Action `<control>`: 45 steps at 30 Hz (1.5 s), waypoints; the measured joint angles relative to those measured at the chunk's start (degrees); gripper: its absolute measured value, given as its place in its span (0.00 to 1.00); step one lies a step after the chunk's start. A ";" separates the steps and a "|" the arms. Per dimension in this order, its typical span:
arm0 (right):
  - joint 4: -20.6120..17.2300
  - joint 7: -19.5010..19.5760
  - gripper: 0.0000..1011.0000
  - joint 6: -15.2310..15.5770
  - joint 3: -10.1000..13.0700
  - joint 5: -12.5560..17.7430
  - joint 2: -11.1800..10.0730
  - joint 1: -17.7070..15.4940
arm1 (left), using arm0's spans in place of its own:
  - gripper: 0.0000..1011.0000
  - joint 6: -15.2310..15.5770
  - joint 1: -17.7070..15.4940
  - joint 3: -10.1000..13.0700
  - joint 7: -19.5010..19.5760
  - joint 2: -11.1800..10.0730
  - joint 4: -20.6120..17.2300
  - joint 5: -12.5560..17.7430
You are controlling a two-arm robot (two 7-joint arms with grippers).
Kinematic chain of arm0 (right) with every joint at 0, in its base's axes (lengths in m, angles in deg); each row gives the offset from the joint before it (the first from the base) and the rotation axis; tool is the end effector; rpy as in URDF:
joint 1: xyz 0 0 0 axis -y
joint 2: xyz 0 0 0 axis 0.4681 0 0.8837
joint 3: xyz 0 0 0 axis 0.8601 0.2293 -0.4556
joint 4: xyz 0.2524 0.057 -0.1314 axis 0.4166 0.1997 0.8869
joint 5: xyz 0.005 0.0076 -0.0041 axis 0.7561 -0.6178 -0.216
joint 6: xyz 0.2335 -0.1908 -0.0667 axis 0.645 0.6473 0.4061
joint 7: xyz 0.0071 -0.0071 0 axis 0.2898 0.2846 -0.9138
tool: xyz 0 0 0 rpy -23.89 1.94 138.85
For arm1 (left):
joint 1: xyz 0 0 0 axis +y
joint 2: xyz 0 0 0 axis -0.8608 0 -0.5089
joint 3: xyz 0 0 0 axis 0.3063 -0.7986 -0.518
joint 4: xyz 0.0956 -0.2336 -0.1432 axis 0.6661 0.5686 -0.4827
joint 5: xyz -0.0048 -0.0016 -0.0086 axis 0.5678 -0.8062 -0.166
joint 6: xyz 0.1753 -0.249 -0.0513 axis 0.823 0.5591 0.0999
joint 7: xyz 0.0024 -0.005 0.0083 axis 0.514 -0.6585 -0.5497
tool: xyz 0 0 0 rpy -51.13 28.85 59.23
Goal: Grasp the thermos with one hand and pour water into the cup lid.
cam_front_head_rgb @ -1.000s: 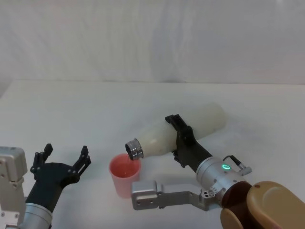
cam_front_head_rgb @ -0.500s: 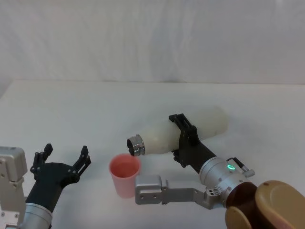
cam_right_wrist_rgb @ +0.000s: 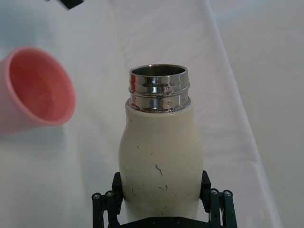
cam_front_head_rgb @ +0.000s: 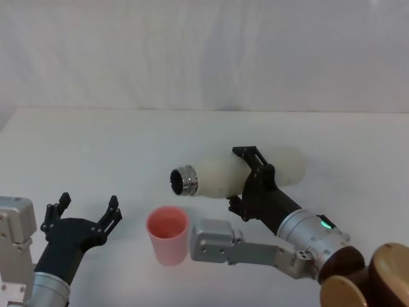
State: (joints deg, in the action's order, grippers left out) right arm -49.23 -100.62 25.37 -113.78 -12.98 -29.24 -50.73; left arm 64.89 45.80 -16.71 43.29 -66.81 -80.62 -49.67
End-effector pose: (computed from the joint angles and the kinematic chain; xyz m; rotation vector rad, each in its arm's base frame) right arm 0.3140 0.1153 -0.2205 -0.7154 -1.0823 -0.8105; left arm 0.2529 0.0375 -0.2852 -0.0380 0.0142 1.4458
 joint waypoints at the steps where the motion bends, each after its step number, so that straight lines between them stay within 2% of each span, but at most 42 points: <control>1: -0.35 0.20 0.95 -0.37 0.54 1.23 0.09 -0.42 | 0.99 0.00 0.00 0.00 0.00 0.00 0.00 0.00; 3: -0.95 0.52 0.95 -0.97 1.70 3.47 0.27 -1.24 | 0.99 0.00 0.00 0.00 0.00 0.00 0.00 0.00; 4: -0.95 0.52 0.95 -0.97 1.70 3.47 0.27 -1.24 | 0.99 0.00 0.00 0.00 0.00 0.00 0.00 0.00; 6: -1.57 0.81 0.95 -1.82 3.24 6.70 0.65 -2.22 | 0.99 0.00 0.00 0.00 0.00 0.00 0.00 0.00; 11: -2.09 1.07 0.95 -3.01 5.39 11.52 1.32 -3.55 | 0.99 0.00 0.00 0.00 0.00 0.00 0.00 0.00; 13: -2.10 1.08 0.95 -3.11 5.59 12.03 1.39 -3.66 | 0.99 0.00 0.00 0.00 0.00 0.00 0.00 0.00; 19: -1.89 1.22 0.95 -3.96 7.31 16.25 2.09 -4.46 | 0.99 0.00 0.00 0.00 0.00 0.00 0.00 0.00; 21: -1.19 1.28 0.95 -4.88 8.79 19.95 3.03 -4.99 | 0.99 0.00 0.00 0.00 0.00 0.00 0.00 0.00; 22: -1.19 1.28 0.95 -4.88 8.79 19.95 3.03 -4.99 | 0.99 0.00 0.00 0.00 0.00 0.00 0.00 0.00; 23: -0.62 1.20 0.95 -5.50 9.71 22.46 3.63 -5.25 | 0.99 0.00 0.00 0.00 0.00 0.00 0.00 0.00; 25: -0.02 0.91 0.95 -6.15 10.60 25.18 4.22 -5.45 | 0.99 0.00 0.00 0.00 0.00 0.00 0.00 0.00; 26: 0.65 0.53 0.95 -6.73 11.45 27.84 4.83 -5.64 | 0.99 0.00 0.00 0.00 0.00 0.00 0.00 0.00; 29: 1.72 -0.17 0.95 -7.35 12.59 31.88 5.71 -5.81 | 0.99 0.00 0.00 0.00 0.00 0.00 0.00 0.00; 31: 2.82 -1.31 0.95 -7.93 13.76 36.73 6.60 -5.85 | 0.99 0.00 0.00 0.00 0.00 0.00 0.00 0.00; 38: 5.04 -3.81 0.95 -8.33 15.57 45.28 7.90 -5.37 | 0.99 0.00 0.00 0.00 0.00 0.00 0.00 0.00; 45: 6.50 -5.35 0.95 -8.34 16.33 50.40 8.19 -4.80 | 0.99 0.00 0.00 0.00 0.00 0.00 0.00 0.00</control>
State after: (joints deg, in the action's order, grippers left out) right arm -42.74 -105.97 17.03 -97.45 37.42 -21.05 -55.53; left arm 64.89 45.81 -16.71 43.29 -66.81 -80.62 -49.67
